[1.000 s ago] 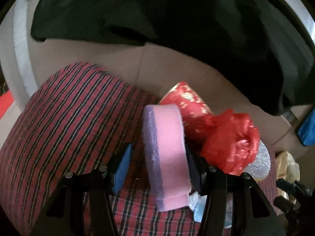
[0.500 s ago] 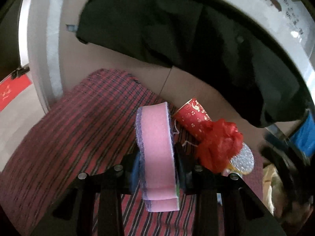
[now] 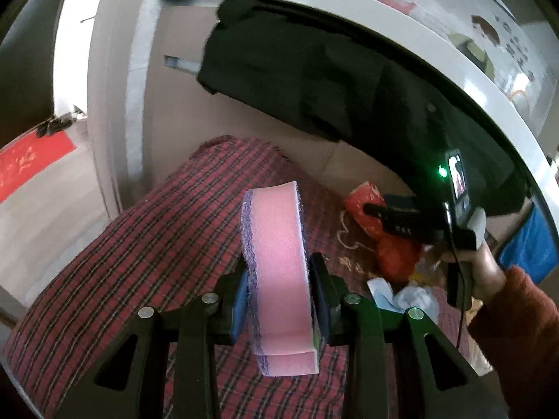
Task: Collect trash
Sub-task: 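Grasp the pink-purple sponge with the left tool while the right tool grasps the red paper cup, then carry the sponge and red paper cup over the yellow-bagged bin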
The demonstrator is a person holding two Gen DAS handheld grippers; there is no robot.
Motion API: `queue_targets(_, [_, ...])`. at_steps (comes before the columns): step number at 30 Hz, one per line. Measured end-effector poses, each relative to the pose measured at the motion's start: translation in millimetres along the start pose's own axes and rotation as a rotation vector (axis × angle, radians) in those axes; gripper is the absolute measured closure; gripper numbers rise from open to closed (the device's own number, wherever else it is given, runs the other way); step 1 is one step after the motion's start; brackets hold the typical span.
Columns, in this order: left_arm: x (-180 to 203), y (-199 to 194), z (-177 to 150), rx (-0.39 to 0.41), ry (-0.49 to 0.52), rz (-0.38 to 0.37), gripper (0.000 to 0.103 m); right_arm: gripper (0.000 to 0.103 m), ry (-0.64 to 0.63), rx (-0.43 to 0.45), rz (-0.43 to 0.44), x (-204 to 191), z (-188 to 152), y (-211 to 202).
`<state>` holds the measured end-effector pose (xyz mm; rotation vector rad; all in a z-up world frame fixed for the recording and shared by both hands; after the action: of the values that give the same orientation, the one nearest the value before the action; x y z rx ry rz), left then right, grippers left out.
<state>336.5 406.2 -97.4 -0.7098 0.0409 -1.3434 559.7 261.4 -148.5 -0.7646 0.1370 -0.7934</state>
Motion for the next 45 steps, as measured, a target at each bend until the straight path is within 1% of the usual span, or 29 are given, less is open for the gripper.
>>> queue_targets(3, [0.0,4.7,1.2,0.001,-0.016,-0.004,0.070,0.053,0.047,-0.013,0.006,3.0,-0.9,3.3])
queue_targets(6, [6.3,5.2,0.5,0.010,-0.012,-0.010,0.070,0.055,0.021,-0.021,-0.028,-1.0,-0.9,0.0])
queue_targets(7, [9.8,3.2,1.0,0.015,-0.010,-0.012,0.070,0.056,0.005,-0.007,-0.035,-4.0,0.0,-5.7])
queue_targets(9, [16.3,-1.2,1.8,0.028,-0.001,-0.010,0.070,0.057,-0.014,0.066,-0.030,-8.3,5.9,-25.8])
queue_targets(13, [34.5,-12.2,5.8,0.056,0.019,-0.011,0.070,0.057,0.026,0.232,-0.006,-15.7,23.7,-88.8])
queue_targets(16, [56.3,-24.3,10.6,0.090,0.041,-0.025,0.070,0.057,0.061,0.302,0.014,-15.3,27.8,-132.0])
queue_targets(20, [94.8,-42.8,16.9,0.156,0.094,-0.045,0.070,0.057,0.107,0.388,-0.001,-5.4,20.4,-192.4])
queue_targets(25, [148.0,-66.6,23.8,0.235,0.162,-0.080,0.070,0.057,0.178,0.471,-0.025,12.8,-0.1,-262.4])
queue_targets(28, [183.8,-80.0,20.4,0.275,0.218,-0.099,0.070,0.057,0.209,0.505,-0.048,25.9,-17.5,-302.4])
queue_targets(31, [218.9,-88.5,11.3,0.296,0.259,-0.120,0.070,0.057,0.228,0.535,-0.081,40.6,-40.2,-330.3])
queue_targets(35, [265.8,-96.6,-4.6,0.308,0.303,-0.160,0.070,0.057,0.254,0.550,-0.118,60.1,-69.1,-360.7])
queue_targets(42, [339.5,-107.7,-28.4,0.338,0.366,-0.223,0.070,0.057,0.288,0.587,-0.245,104.2,-121.2,-415.1])
queue_targets(45, [370.7,-110.9,-40.9,0.342,0.388,-0.256,0.070,0.057,0.304,0.589,-0.286,120.9,-141.5,-431.0])
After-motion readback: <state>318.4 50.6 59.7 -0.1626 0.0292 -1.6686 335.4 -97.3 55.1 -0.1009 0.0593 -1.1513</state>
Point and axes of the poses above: each gripper's, at about its wrist camera, not at the fingertips, and y roughly the way its jaws point, x to its right, z to its top, the point moved 8 cm from there along y, roughly the way its jaws point, and after that the axes turned 11 degrees about x, right-handed, at the moved point
